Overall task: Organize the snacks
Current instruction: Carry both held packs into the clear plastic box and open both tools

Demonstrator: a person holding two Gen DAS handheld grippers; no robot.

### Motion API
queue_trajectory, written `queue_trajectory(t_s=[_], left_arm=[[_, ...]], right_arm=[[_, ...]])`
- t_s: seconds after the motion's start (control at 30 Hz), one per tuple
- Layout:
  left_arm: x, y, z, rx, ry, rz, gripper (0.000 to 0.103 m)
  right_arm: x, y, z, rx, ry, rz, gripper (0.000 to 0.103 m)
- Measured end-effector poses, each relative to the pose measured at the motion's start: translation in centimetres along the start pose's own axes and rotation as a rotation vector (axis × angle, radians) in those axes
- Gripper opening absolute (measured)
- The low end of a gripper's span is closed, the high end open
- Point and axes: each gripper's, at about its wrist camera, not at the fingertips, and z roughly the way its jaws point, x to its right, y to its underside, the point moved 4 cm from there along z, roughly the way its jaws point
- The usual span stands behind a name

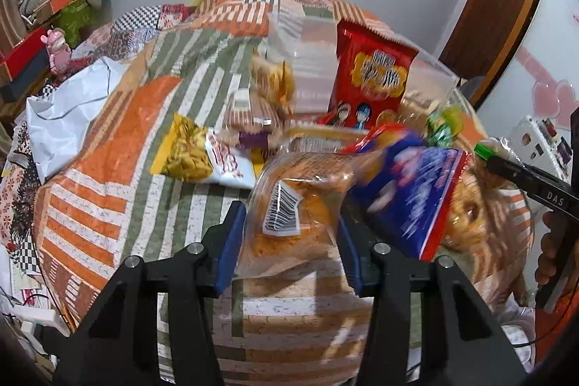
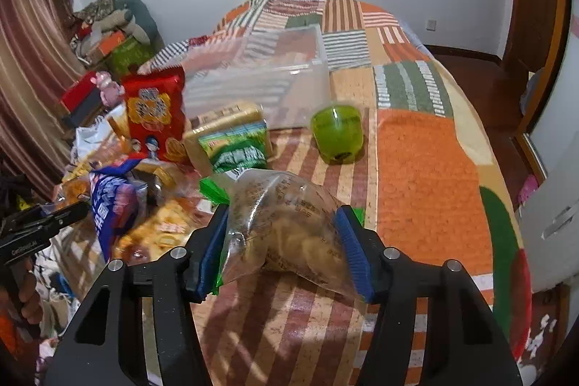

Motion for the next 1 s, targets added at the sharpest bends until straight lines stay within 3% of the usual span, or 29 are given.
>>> queue_trajectory(t_s=[0.27,0.33,0.37,0.4,0.57,0.6,0.67,0.7,0.73,0.8,0.87,1.0], left_arm=[[0.6,-1.9,-2.9,0.098,0.004,0.01,0.045],[0.7,-2.8,-3.6,0.123,0.015,0.005,0.022],[0.6,-3.3,-3.7,0.126,0.021,-0.001,0.022],[0.7,-3.8,-3.8,0.136,0.039,-0.006,0.013],[1.0,-4.7,-3.2,0.121,0.048,0.023,0.01],[1.0,-4.6,-3.1,0.11,0.056,0.029,0.012],[0.9,-4.2,-2.8,0.09,0.03,0.043,0.034],[0.8,-3.9,-2.7,0.084,0.011,0.041,0.055],[0.6,-3.6,-2.6,0.083,0.004,0.036,0.069],[0.3,-2.8,-2.2,0.058,0.011,0.018,0.077],[0.1,-1.9,-1.4,0.012,0.055,-0.012,0.078],[0.2,-0.2,1.0,-0.087,0.064,-0.046,0.078]], right_arm=[[-0.1,-1.6,-2.5,0.086,-0.011,-0.002,0.054],[-0.3,-2.1,-3.0,0.11,-0.012,-0.004,0.054],[-0.4,-2.5,-3.2,0.121,-0.012,-0.004,0.054],[-0.4,-3.0,-3.5,0.138,-0.015,-0.006,0.054],[-0.9,-4.2,-3.8,0.179,-0.023,-0.012,0.054],[-1.0,-4.2,-3.9,0.18,-0.029,-0.01,0.054],[-1.1,-4.1,-3.7,0.175,-0.033,-0.01,0.054],[-1.2,-4.0,-3.5,0.169,-0.036,-0.011,0.054],[-1.2,-3.9,-3.4,0.166,-0.038,-0.01,0.054],[-1.2,-3.7,-3.1,0.158,-0.043,-0.006,0.054],[-1.2,-3.6,-3.1,0.153,-0.049,-0.001,0.054],[-1.1,-3.5,-2.9,0.146,-0.053,0.007,0.053]])
